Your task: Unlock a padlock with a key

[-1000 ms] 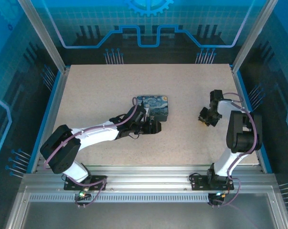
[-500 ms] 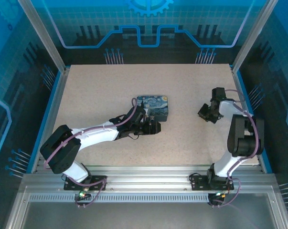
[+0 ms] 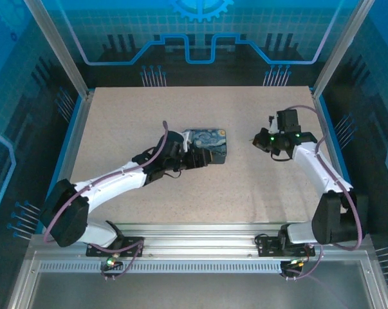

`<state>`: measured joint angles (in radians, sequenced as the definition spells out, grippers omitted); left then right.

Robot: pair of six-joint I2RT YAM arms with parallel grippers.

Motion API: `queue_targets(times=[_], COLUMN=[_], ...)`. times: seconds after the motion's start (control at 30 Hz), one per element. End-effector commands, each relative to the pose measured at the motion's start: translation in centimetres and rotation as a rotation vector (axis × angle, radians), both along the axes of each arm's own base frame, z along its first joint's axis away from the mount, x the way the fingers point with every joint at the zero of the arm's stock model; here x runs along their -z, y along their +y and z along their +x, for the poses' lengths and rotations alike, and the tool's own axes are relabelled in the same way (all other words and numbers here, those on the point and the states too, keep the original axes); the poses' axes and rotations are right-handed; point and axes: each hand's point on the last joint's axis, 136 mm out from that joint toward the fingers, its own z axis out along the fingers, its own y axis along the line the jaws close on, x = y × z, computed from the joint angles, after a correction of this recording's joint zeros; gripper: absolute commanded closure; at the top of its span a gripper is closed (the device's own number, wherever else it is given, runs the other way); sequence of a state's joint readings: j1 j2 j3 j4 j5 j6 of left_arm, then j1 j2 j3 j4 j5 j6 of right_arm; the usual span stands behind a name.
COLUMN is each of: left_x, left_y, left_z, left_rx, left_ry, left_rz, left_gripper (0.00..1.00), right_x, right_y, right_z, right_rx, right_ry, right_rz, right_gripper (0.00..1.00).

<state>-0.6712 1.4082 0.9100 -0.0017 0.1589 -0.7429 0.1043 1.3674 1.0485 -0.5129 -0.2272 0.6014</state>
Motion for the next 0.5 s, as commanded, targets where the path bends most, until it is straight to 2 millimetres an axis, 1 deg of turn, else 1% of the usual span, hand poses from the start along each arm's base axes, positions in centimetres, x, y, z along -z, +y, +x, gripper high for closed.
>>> queue_targets(times=[0.0, 0.13, 0.23, 0.33, 0.47], left_x=[-5.2, -7.6, -8.9, -9.8, -10.1], left_y=[-0.8, -1.3, -2.3, -3.1, -3.3], left_z=[0.9, 1.6, 1.9, 2.2, 2.5], left_rx=[0.019, 0.032, 0.061, 0.083, 0.085], left_ry=[-0.082, -0.117, -0.132, -0.140, -0.151], left_rz=[-0.102, -0.145, -0.188, -0.218, -0.227], left_gripper=[0.26, 0.31, 0.37, 0.41, 0.44], right_x=[-4.3, -7.3, -8.9, -9.8, -10.4], right_y=[4.1, 7.7, 9.9, 11.4, 12.6], right_z=[-0.4, -1.5, -2.3, -3.0, -3.7], right_rx=[-0.117, -0.212, -0.263, -0.295, -0.320], right_ry=[-0.109, -0.200, -0.248, -0.271, -0.281], right_rz=[0.065, 0.091, 0.114, 0.142, 0.169], right_gripper=[0.97, 0.97, 0.97, 0.97, 0.97])
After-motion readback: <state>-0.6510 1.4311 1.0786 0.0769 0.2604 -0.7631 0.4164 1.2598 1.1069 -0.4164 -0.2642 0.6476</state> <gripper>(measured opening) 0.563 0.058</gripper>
